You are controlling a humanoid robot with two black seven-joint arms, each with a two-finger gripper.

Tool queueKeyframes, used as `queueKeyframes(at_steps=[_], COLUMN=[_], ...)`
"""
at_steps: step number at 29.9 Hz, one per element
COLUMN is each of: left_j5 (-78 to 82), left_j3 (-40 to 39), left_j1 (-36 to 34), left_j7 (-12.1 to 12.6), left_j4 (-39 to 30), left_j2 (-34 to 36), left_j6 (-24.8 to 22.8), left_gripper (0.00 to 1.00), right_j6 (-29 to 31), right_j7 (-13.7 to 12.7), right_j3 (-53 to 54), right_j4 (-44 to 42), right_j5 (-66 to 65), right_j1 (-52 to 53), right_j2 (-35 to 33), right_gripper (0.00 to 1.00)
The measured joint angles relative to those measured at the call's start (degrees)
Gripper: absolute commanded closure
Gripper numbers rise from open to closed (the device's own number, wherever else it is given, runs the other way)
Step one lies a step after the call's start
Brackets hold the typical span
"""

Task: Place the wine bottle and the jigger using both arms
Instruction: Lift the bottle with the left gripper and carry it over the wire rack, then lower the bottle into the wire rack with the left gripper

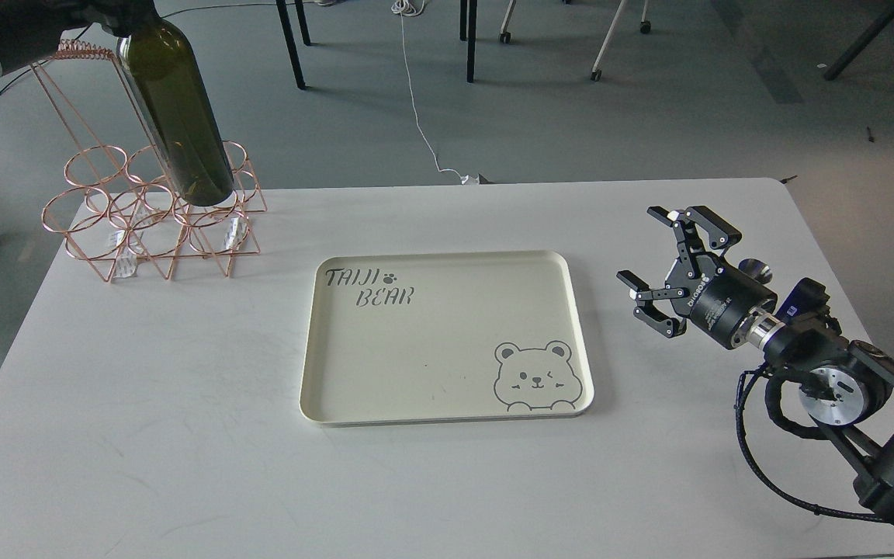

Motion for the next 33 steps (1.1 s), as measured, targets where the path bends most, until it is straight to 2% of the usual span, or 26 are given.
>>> queueKeyframes(at_steps=[33], left_j5=[0.2], left_j3=[2.2], left_j1=[0.4], left_j7=[0.0], left_j4=[3.2], left_j2=[-2.0], left_j6=[0.6], left_gripper=[0.75], right_j6=[0.0], right_j7=[0.0], right_j3=[0.0], right_j4=[0.0], right_j5=[-0.2], right_j1=[-0.9], right_j2=[0.1], right_gripper=[0.01])
